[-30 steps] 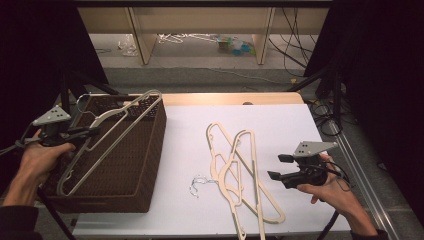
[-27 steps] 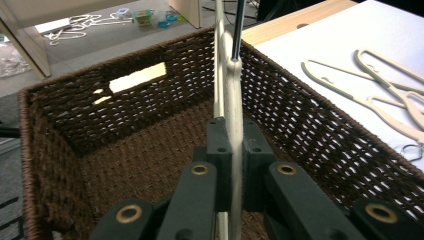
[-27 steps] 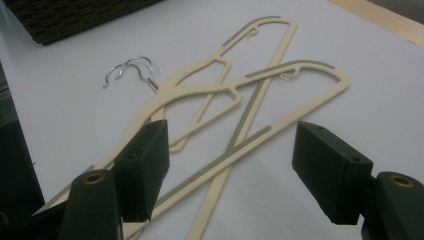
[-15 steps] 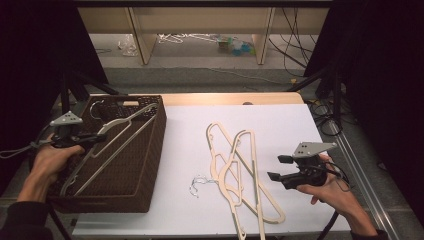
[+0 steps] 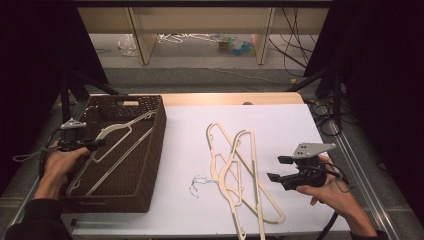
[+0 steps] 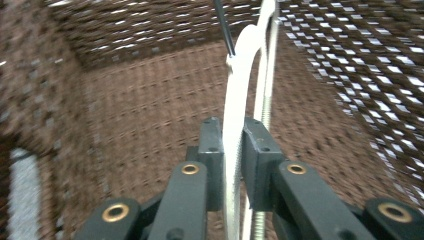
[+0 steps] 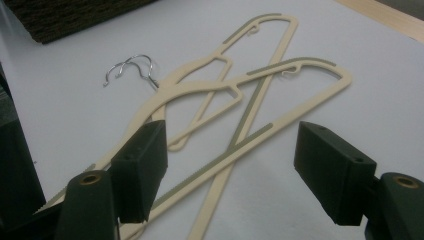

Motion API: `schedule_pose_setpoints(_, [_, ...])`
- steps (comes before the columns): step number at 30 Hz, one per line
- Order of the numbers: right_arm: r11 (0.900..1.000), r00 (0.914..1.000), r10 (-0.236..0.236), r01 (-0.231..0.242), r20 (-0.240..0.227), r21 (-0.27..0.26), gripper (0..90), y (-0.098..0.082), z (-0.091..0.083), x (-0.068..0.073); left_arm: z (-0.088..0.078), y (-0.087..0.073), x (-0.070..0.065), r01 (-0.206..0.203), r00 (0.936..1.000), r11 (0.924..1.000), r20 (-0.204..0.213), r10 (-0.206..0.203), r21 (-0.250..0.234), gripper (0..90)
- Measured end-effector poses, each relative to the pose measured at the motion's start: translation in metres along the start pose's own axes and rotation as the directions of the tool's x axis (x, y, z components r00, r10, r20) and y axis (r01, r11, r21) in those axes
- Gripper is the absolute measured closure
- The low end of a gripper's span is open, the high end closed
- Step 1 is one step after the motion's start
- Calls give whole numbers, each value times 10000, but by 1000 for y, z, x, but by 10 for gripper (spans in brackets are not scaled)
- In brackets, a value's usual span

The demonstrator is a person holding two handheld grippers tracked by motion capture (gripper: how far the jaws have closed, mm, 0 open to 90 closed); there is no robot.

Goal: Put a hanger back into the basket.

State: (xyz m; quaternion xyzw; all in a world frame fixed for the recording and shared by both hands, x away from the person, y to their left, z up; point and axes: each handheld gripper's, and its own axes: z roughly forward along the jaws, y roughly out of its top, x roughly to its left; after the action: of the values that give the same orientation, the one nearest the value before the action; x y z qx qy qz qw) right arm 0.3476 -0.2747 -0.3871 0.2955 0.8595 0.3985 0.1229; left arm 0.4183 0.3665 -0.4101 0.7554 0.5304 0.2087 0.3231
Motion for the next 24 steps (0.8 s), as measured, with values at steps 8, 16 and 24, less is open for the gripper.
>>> schedule_pose_setpoints(8, [9999,10000,-57,57,-37,136,301,-1,4,3,2,-6,8,584,9960,9982,-692,-574,137,748])
schedule_pose_setpoints(16, [9998,10000,-16,18,-96,211,301,-3,7,4,1,-9,8,851,9908,9963,-1066,-837,92,682])
schedule_pose_setpoints(24, [9993,9999,9,-4,-154,370,300,-5,12,6,-9,-4,-3,1620,9674,9848,-1868,-1710,-625,582])
